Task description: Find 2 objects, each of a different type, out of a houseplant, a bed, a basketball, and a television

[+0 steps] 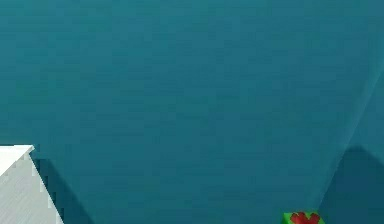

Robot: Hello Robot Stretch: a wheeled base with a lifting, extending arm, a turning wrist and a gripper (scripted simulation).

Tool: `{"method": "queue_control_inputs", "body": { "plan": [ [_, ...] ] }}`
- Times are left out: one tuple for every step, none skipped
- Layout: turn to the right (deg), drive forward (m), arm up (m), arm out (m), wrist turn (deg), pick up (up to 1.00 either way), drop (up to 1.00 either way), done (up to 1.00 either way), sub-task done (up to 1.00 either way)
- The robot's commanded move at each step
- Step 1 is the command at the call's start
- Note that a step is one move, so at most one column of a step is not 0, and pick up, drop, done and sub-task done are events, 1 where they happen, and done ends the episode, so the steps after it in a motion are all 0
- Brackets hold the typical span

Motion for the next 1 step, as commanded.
{"method": "queue_control_inputs", "body": {
  "plan": [
    [-21.0,0.0,0.0,0.0,0.0,0.0,0.0,0.0,0.0]
  ]
}}
